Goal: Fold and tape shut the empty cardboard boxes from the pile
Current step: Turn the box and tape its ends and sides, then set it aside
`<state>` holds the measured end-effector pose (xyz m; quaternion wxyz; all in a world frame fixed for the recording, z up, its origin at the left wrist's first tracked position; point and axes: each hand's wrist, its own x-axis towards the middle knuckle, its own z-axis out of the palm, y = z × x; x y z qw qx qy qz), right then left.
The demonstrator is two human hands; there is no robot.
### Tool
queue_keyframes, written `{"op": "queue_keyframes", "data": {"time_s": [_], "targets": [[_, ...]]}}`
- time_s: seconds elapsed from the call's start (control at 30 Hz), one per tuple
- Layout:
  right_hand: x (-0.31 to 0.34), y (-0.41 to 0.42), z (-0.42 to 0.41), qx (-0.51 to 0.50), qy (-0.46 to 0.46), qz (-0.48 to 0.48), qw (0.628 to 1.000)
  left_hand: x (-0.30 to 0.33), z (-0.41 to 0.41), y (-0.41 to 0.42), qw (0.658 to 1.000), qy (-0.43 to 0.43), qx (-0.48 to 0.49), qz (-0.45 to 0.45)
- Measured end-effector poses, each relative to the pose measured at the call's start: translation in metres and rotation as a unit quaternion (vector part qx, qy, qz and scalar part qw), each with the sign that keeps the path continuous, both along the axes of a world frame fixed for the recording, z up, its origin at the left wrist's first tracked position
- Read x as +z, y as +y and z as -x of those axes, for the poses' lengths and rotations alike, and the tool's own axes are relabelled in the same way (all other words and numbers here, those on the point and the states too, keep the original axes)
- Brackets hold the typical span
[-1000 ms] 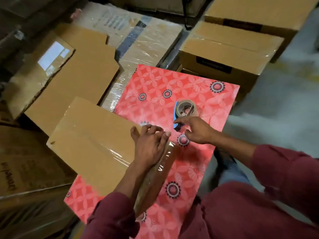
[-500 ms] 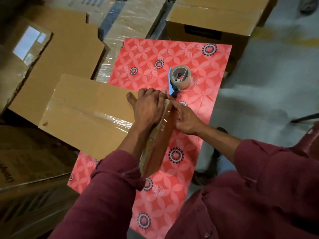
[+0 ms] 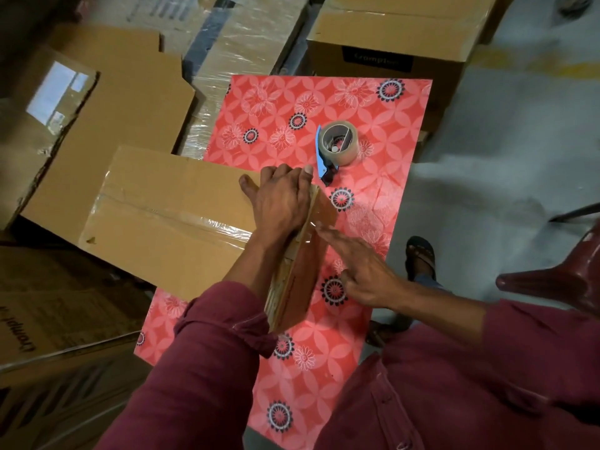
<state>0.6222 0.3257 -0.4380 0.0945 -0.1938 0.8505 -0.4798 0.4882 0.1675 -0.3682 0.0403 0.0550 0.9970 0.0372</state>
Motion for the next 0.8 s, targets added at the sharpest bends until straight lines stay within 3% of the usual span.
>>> {"op": "queue_keyframes", "data": {"time_s": [0.07,0.13,0.2,0.33,0.53,0.8], "targets": [[0.014,0.011,0.004,-0.073,-0.064,0.062,0.993,0.000,0.000,-0.001,1.000,-0.002,-0.001,-0.002],[0.033,0.016,0.030,-0.164,-0.146,0.138,0.966,0.001,0.001,0.000,1.000,-0.007,0.002,-0.003],[0.047,0.017,0.065,-0.203,-0.173,0.224,0.937,0.002,0.000,0.001,1.000,-0.009,0.004,-0.008],[0.060,0.014,0.120,-0.112,-0.191,0.239,0.945,0.003,0.000,-0.002,1.000,-0.012,-0.001,-0.028],[0.023,0.018,0.133,-0.014,-0.191,0.244,0.951,0.003,-0.001,-0.001,0.999,-0.011,0.006,-0.050],[0.030,0.036,0.170,0.124,-0.134,0.131,0.974,-0.002,-0.002,0.001,0.997,0.022,0.021,-0.067]]}}
